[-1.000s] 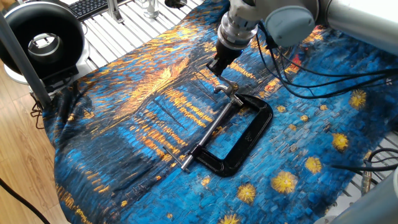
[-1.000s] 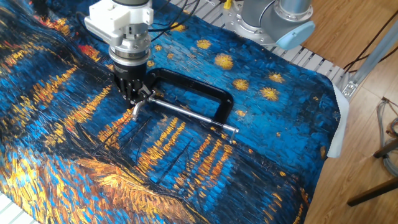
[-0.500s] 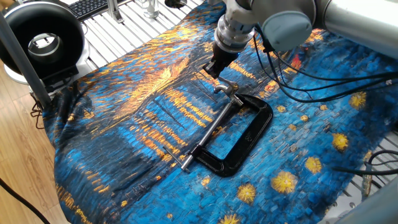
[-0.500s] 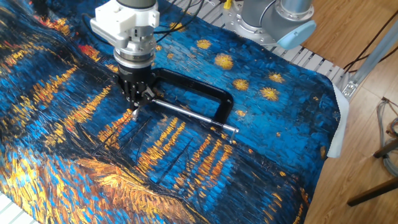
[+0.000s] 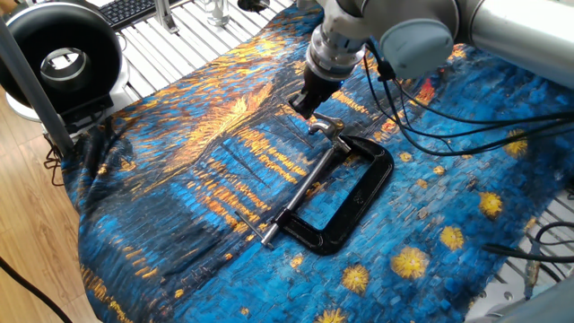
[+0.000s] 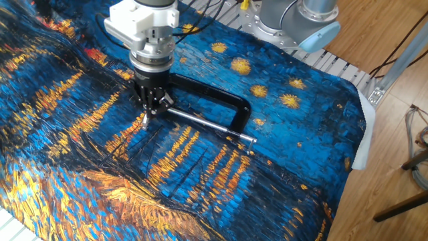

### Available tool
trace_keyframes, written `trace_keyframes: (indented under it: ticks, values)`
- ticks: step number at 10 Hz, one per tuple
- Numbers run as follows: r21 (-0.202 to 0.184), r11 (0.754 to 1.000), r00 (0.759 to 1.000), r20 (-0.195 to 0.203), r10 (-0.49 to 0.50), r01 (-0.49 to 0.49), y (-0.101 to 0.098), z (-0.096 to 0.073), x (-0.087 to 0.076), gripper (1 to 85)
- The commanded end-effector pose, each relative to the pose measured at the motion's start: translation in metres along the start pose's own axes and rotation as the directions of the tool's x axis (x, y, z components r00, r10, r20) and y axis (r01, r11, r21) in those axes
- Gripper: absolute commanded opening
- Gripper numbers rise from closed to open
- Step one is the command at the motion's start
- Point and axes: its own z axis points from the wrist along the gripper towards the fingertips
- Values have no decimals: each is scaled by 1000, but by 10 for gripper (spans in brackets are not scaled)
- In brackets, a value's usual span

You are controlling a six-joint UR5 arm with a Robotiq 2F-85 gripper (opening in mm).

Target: Turn on the water tap

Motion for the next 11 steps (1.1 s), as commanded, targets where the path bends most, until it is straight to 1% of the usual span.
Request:
trace_keyframes:
  ticks: [1,2,3,4,5,7,8,9,10,11]
  values:
    - [-19,1000,1000,10,4,-4,5,0,5,10]
    - [-13,1000,1000,8,-8,8,3,1,6,10]
    - [-9,1000,1000,9,-17,17,1,1,3,10]
    - [-9,1000,1000,6,-19,19,0,-1,0,10]
    - [-4,1000,1000,6,-28,28,-2,-5,-8,10]
    - [-5,999,999,-22,-49,49,-9,-17,-22,10]
    - [0,998,997,-33,-65,65,-15,-22,-26,10]
    - [15,996,995,-35,-88,89,-25,-24,-27,10]
    - [8,996,995,-36,-88,88,-27,-22,-24,10]
    - [3,996,995,-25,-93,93,-29,-19,-20,10]
